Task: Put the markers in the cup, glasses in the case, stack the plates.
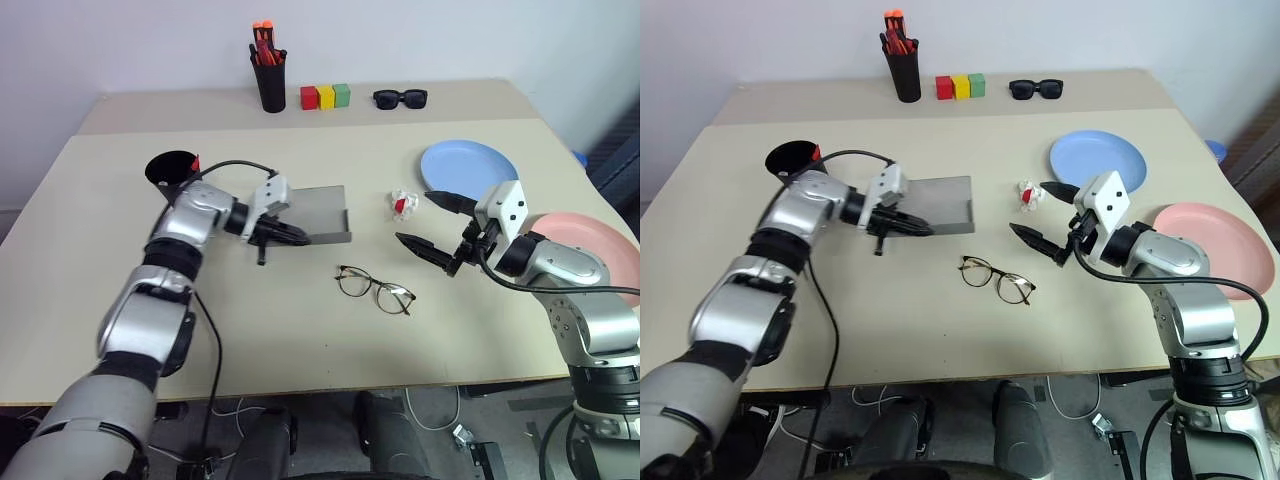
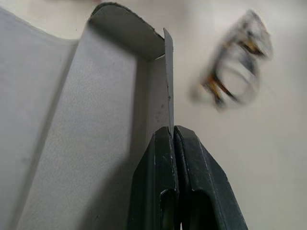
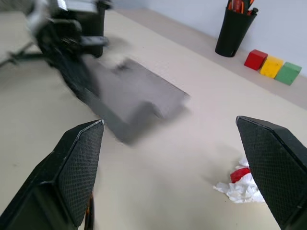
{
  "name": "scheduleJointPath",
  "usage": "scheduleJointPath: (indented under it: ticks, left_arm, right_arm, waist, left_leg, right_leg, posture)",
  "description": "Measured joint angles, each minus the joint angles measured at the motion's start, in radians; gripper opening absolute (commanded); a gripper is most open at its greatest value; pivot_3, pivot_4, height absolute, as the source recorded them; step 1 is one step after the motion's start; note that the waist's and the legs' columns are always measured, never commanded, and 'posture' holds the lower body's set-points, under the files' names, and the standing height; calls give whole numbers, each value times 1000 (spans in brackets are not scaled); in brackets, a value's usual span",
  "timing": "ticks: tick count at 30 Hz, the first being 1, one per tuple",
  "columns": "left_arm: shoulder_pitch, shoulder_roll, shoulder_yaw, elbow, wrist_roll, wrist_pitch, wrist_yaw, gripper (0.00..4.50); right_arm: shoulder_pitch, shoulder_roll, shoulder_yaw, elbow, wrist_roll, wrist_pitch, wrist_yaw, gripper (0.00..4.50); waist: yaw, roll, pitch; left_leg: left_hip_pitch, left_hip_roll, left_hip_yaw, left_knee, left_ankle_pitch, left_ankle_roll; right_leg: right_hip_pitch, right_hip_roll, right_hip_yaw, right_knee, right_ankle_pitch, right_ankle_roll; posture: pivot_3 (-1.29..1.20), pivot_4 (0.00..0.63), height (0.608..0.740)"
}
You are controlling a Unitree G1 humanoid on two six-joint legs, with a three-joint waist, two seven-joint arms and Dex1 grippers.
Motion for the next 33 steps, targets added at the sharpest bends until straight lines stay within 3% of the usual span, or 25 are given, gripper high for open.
scheduleJointPath:
  ticks: [7,14,17,24,29,33]
  left_arm:
    - [211,198,-49,-431,-180,298,-89,46]
    - [289,208,-84,-574,-192,390,-66,46]
    - [306,198,-90,-585,-192,386,-48,918]
    - [306,157,-62,-629,-234,429,20,4392]
    - [284,181,48,-704,-326,475,47,4392]
    - [309,202,186,-793,-446,495,64,4392]
  right_arm:
    - [-30,20,17,37,-5,-24,20,4500]
    - [-52,26,16,39,0,-25,21,4500]
    - [-52,26,16,39,-1,-25,24,4500]
    - [-50,12,18,27,-1,-1,37,4500]
    - [-13,-60,47,-95,7,116,57,4500]
    - [-71,-33,121,-168,-26,264,-49,4500]
  waist:
    - [5,0,0]
    - [5,0,0]
    - [5,0,0]
    - [5,0,0]
    - [4,0,0]
    - [-3,0,0]
  left_leg:
    - [0,0,-1,1,0,0]
    - [0,0,0,1,0,0]
    - [0,0,-1,1,0,0]
    - [0,0,0,1,0,0]
    - [0,0,0,1,0,0]
    - [1,1,0,1,0,0]
  right_leg:
    - [0,0,0,1,0,0]
    - [0,0,0,1,0,0]
    - [0,0,0,1,0,0]
    - [0,0,0,1,0,0]
    - [-1,0,0,1,0,0]
    - [-1,0,0,1,0,-1]
  posture:
    - [0,150,740]
    - [0,150,740]
    - [0,150,740]
    - [0,150,740]
    - [0,150,740]
    - [0,150,740]
